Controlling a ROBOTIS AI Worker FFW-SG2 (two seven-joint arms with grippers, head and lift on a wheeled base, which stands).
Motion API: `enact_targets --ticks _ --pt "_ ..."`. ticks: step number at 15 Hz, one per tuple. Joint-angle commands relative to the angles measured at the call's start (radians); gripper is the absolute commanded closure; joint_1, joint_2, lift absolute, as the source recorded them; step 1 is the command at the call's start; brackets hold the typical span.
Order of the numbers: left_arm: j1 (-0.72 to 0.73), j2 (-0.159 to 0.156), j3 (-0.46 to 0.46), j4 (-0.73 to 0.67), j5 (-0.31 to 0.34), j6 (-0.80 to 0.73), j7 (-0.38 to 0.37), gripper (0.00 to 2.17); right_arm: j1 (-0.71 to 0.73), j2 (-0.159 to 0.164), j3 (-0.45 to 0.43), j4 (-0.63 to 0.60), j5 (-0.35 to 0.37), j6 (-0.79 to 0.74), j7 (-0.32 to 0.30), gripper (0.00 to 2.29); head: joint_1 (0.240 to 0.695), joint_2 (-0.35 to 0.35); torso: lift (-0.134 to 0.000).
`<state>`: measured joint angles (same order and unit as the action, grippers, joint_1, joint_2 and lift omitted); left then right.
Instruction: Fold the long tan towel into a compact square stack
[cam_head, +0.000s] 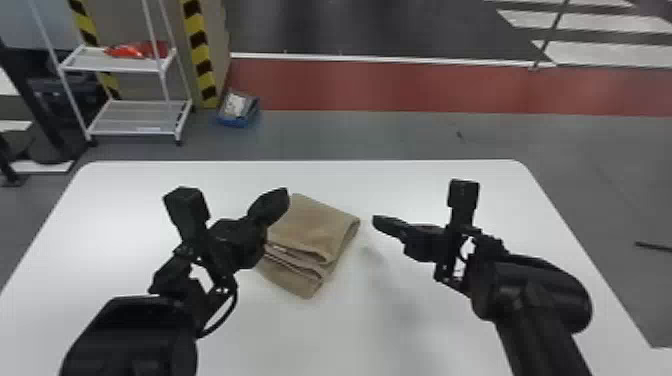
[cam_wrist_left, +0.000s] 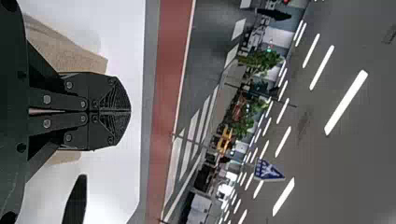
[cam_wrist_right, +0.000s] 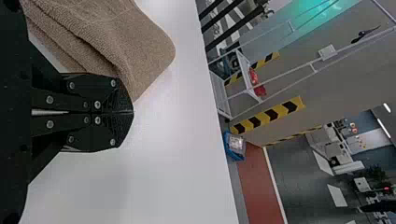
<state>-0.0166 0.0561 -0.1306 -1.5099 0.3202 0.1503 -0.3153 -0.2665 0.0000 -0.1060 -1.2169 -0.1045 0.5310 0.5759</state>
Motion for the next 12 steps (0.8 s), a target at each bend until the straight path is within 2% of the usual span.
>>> enact_targets --ticks 1,4,7,9,12 --pt "-0.016 0.007 0.0 0.037 -0.007 -0.102 0.047 1.83 0.006 0.001 0.0 0.0 0.0 0.002 0.002 2.14 0.695 -0.049 -0.057" --pt "-0.023 0.014 0.006 0.082 -0.056 -0.265 0.085 1.84 0.021 0.001 0.003 -0.006 0.012 0.011 0.012 2.14 0.695 -0.017 -0.057" --pt "-0.029 0.021 0.016 0.105 -0.049 -0.274 0.084 1.83 0.012 0.001 0.019 0.014 0.02 0.005 0.012 2.14 0.695 0.002 -0.057" --pt "-0.031 0.021 0.016 0.108 -0.05 -0.274 0.081 1.84 -0.039 0.001 0.029 0.082 0.028 0.011 0.012 2.14 0.695 0.011 -0.057" --pt "-0.071 0.019 -0.004 0.155 -0.044 -0.277 0.07 1.84 -0.046 0.001 0.032 0.103 0.019 -0.019 0.038 2.14 0.695 0.019 -0.057"
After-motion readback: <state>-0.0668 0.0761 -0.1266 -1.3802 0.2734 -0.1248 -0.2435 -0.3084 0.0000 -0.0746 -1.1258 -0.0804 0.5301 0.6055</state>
